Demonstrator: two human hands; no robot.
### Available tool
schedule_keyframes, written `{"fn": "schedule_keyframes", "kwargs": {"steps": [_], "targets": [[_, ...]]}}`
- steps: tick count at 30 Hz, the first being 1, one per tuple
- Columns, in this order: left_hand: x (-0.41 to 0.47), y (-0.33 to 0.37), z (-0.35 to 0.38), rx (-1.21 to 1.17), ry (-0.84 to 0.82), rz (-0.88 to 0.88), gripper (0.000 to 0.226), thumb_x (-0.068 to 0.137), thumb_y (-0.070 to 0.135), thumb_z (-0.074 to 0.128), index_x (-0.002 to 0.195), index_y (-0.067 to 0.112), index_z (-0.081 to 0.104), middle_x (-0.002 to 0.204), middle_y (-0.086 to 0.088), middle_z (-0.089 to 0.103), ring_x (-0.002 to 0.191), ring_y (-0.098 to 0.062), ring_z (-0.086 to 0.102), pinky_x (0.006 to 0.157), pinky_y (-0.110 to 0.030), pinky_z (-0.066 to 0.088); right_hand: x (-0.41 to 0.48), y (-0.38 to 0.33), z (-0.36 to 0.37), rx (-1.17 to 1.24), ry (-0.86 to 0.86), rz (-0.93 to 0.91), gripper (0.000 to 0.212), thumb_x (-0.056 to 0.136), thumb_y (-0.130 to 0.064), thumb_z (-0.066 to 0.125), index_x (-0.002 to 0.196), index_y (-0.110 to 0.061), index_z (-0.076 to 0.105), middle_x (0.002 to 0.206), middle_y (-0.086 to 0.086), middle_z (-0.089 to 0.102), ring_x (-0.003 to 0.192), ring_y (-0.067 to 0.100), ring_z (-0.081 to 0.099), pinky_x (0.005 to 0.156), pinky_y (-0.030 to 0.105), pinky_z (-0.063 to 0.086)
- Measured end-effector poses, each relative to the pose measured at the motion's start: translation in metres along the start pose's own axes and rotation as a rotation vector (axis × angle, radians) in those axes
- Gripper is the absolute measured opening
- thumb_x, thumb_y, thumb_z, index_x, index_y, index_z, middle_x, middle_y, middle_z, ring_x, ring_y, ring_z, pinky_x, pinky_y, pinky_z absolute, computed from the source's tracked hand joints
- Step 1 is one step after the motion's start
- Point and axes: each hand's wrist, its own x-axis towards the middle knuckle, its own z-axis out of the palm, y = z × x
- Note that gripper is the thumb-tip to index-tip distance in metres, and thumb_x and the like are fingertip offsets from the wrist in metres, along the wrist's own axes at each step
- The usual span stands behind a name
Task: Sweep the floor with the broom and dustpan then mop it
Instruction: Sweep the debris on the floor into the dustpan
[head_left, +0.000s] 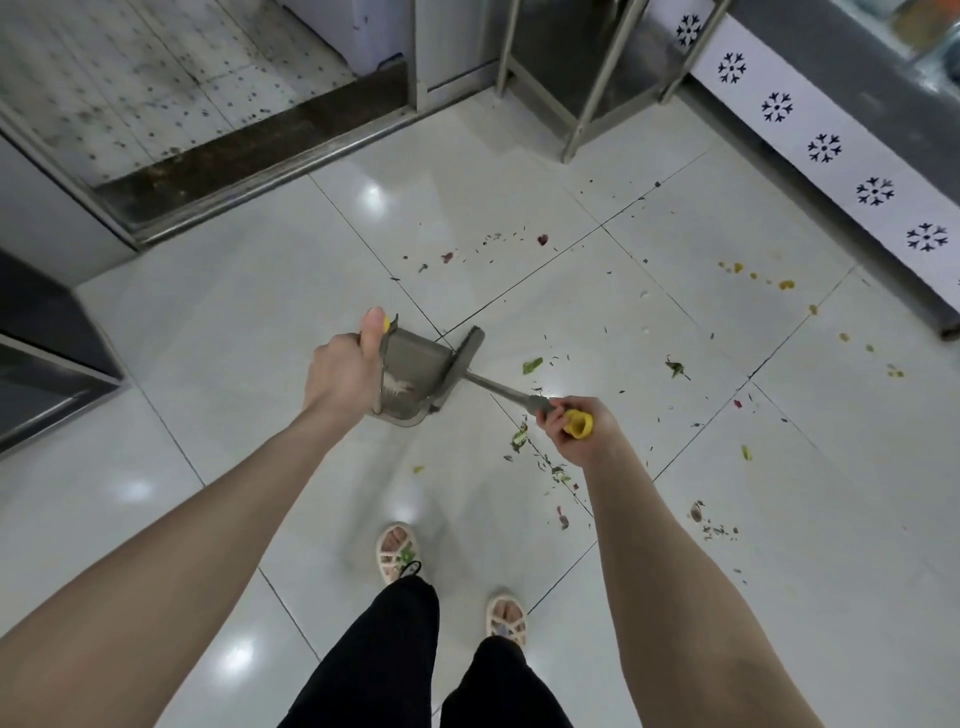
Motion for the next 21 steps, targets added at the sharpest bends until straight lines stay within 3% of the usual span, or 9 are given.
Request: {"fn": "schedule_keyframes", "kwargs": {"steps": [7, 11, 14, 21], "targets": [[-0.037, 0.002, 0.032, 0.009, -0.002, -0.018, 0.067, 0.096, 0.061, 0.02, 0.056, 0.011, 0.039, 0.064, -0.008, 0.045, 0.075, -0.032, 0.046, 0.066, -0.033, 0.033, -0.009, -0.008, -0.053, -0.046, 0.134, 0.009, 0.012, 0.092, -0.002, 0.046, 0.084, 0.001, 0.055, 0.078, 0.019, 0.055, 0.028, 0.011, 0.047, 0.031, 0.011, 0.038], [-0.071, 0.011, 0.063, 0.018, 0.015, 0.002, 0.067, 0.098, 0.057, 0.02, 0.057, 0.009, 0.043, 0.064, -0.01, 0.048, 0.079, -0.033, 0.048, 0.068, -0.033, 0.033, -0.02, -0.031, -0.119, 0.008, 0.192, 0.035, 0.009, 0.093, -0.005, 0.048, 0.097, 0.002, 0.052, 0.076, 0.02, 0.056, 0.031, 0.011, 0.05, 0.031, 0.011, 0.038], [-0.099, 0.016, 0.089, 0.035, 0.033, -0.008, 0.071, 0.097, 0.06, 0.019, 0.063, 0.005, 0.049, 0.076, -0.018, 0.056, 0.082, -0.035, 0.052, 0.07, -0.034, 0.035, -0.032, -0.052, -0.168, -0.018, 0.204, 0.035, 0.018, 0.092, -0.004, 0.049, 0.109, 0.0, 0.05, 0.079, 0.019, 0.055, 0.031, 0.012, 0.05, 0.028, 0.014, 0.037], [-0.179, 0.043, 0.148, -0.013, 0.094, -0.061, 0.075, 0.097, 0.059, 0.019, 0.075, -0.001, 0.058, 0.082, -0.021, 0.057, 0.083, -0.035, 0.052, 0.073, -0.037, 0.039, -0.06, -0.087, -0.26, -0.053, 0.236, 0.001, 0.019, 0.09, -0.002, 0.05, 0.109, -0.003, 0.049, 0.079, 0.021, 0.055, 0.029, 0.014, 0.049, 0.028, 0.014, 0.037]]}}
